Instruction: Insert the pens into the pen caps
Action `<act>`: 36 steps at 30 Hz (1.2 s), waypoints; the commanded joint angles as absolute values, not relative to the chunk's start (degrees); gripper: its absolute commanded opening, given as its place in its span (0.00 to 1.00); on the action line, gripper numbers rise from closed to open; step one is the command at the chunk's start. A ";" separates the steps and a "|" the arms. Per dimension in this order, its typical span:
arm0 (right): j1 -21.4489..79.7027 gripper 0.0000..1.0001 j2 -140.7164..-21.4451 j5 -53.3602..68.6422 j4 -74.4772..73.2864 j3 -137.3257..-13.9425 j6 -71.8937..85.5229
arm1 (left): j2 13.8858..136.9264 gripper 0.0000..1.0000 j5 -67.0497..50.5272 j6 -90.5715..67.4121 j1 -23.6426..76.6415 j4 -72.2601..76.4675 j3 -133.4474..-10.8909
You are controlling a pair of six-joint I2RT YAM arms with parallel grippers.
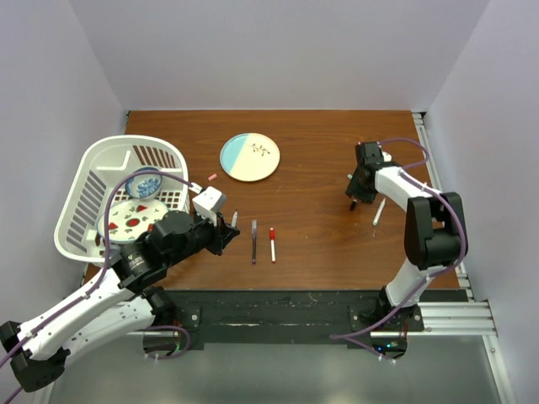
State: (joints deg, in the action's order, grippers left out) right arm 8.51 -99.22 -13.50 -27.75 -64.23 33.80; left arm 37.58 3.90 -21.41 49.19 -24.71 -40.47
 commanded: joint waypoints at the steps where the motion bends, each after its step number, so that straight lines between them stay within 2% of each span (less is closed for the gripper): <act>1: 9.93 0.44 -102.48 -16.61 -29.36 -67.24 36.74 | 37.18 0.00 3.69 -20.74 49.13 -23.03 -40.17; 5: 10.46 0.40 -104.76 -18.81 -29.53 -67.41 36.91 | 37.35 0.00 3.52 -20.74 49.13 -23.03 -40.17; 12: 10.81 0.25 -106.52 -18.72 -28.83 -66.01 35.77 | 37.97 0.00 3.25 -20.57 49.04 -22.94 -40.17; 15: 10.81 0.13 -106.26 -17.50 -28.31 -65.57 34.54 | 37.79 0.00 3.25 -20.48 49.04 -22.94 -40.25; 16: 10.81 0.03 -105.91 -16.79 -27.95 -65.04 34.11 | 37.79 0.00 3.25 -20.48 49.04 -22.85 -40.34; 17: 10.98 0.00 -104.95 -15.83 -27.60 -64.60 33.06 | 37.53 0.00 3.08 -20.48 49.04 -22.85 -40.34; 21: 11.42 0.00 -99.17 -10.83 -24.27 -61.53 31.03 | 37.26 0.00 0.28 -21.44 49.04 -21.10 -39.99; 25: 12.91 0.00 -89.41 -1.52 -18.04 -53.72 30.06 | 38.93 0.00 -6.05 -24.34 49.04 -16.37 -38.85; 26: 13.44 0.00 -87.30 3.99 -16.10 -51.96 29.97 | 39.37 0.00 -7.20 -25.13 49.13 -15.22 -37.72; 32: 15.99 0.00 -67.53 21.87 -0.19 -37.99 33.73 | 43.77 0.00 -17.21 -31.37 49.13 -3.62 -33.15; 33: 16.08 0.00 -64.98 25.54 6.52 -36.14 35.32 | 44.73 0.00 -19.31 -33.03 49.13 -1.78 -32.44; 36: 17.40 0.00 -55.13 28.73 15.43 -29.72 41.91 | 46.40 0.00 -22.75 -37.07 49.13 7.62 -29.01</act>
